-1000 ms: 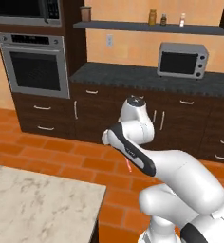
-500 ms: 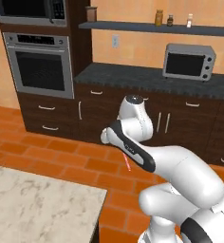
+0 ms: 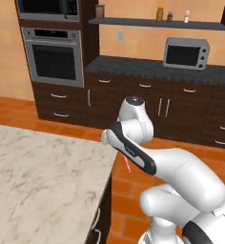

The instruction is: Take a straw from the drawer in front and place it inside the glass cup on the dining counter.

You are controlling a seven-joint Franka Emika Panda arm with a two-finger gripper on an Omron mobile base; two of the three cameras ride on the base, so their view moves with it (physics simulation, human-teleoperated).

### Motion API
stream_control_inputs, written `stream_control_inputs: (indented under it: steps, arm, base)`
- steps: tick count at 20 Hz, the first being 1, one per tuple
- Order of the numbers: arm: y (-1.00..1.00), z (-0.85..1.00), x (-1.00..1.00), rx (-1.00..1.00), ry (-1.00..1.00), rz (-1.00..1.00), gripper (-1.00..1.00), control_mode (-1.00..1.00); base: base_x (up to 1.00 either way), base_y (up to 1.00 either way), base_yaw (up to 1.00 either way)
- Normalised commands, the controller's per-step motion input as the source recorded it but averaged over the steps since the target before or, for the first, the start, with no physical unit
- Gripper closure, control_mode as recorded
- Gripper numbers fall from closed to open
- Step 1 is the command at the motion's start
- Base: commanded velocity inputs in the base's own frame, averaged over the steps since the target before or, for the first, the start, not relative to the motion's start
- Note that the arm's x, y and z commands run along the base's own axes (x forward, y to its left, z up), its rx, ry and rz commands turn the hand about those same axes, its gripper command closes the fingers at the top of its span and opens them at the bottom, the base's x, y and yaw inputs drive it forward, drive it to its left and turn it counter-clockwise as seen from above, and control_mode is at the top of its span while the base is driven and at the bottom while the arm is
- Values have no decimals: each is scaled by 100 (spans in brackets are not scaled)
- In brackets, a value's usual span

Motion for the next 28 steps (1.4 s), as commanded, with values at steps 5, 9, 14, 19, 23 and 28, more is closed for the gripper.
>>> stream_control_inputs:
  steps: [5,9,14,19,23,28]
  arm:
    - [0,0,0,0,0,0,100,100]
    - [0,0,0,0,0,0,100,100]
    - [0,0,0,0,0,0,100,100]
    - [0,0,0,0,0,0,100,100]
    - [0,0,0,0,0,0,100,100]
    - [0,0,0,0,0,0,100,100]
  base:
    - [-100,40,0]
    - [-100,41,0]
    - [-100,41,0]
    - [-100,42,0]
    - [-100,43,0]
    - [-100,47,0]
